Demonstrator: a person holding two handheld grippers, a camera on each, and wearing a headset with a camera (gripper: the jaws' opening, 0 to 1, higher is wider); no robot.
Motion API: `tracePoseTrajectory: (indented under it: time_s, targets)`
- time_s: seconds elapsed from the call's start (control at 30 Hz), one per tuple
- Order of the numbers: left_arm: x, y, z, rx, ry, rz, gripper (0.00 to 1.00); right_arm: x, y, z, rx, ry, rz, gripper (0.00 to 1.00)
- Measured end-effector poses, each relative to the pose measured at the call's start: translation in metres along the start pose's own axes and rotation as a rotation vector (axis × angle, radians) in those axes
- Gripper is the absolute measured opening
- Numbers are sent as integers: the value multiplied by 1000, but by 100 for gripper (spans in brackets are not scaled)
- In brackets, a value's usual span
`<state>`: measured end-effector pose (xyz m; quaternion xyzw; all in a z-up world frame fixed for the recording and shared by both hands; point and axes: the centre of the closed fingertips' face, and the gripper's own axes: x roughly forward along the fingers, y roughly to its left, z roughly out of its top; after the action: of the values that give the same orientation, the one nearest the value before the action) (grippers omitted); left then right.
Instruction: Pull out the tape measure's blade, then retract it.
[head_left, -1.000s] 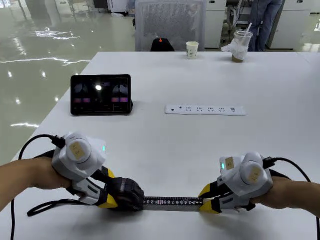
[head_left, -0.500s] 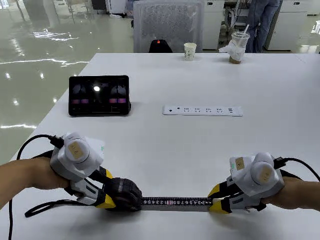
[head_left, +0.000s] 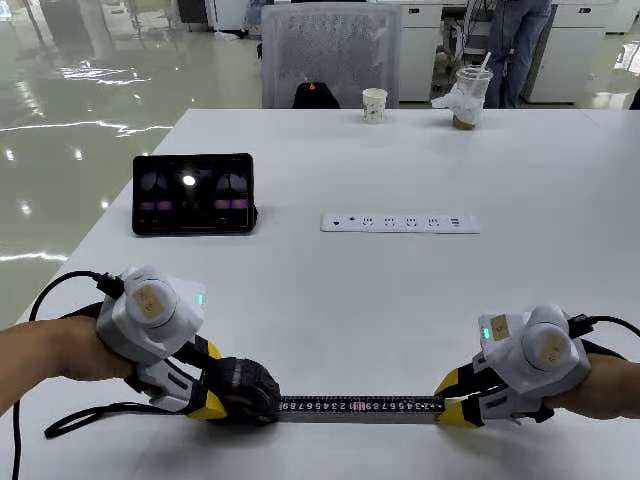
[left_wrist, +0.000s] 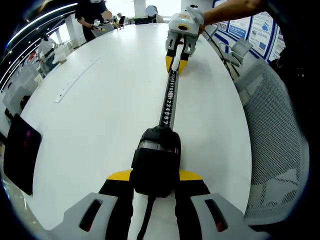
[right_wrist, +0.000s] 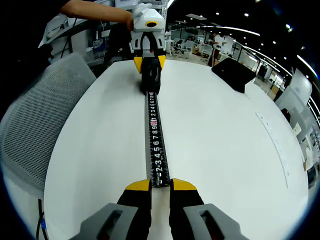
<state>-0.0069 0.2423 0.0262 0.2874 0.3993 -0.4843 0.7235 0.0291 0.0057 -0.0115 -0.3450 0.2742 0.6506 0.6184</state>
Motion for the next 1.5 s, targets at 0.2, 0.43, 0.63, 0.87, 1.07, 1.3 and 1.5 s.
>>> tracePoseTrajectory:
  time_s: [0.2, 0.43, 0.63, 0.87, 1.07, 1.3, 1.5]
  targets:
    - [1, 2, -1, 0, 2, -1, 26, -7, -1, -10, 12, 12, -9, 9]
    - [2, 3, -2, 1, 6, -3, 26, -16, -3, -22, 25, 26, -19, 9]
    - [2, 4, -2, 1, 8, -3, 26, -19, -3, -26, 36, 30, -26, 9]
    - [2, 3, -2, -1, 7, 2, 26, -18, -3, -25, 30, 38, -28, 10]
    - [2, 4, -2, -3, 5, 6, 27, -18, 0, -24, 37, 43, -13, 10]
    - [3, 5, -3, 2, 9, 5, 27, -18, 0, -24, 37, 52, -8, 11]
    - [4, 6, -3, 18, 20, 10, 27, -18, 0, -23, 28, 63, -7, 12]
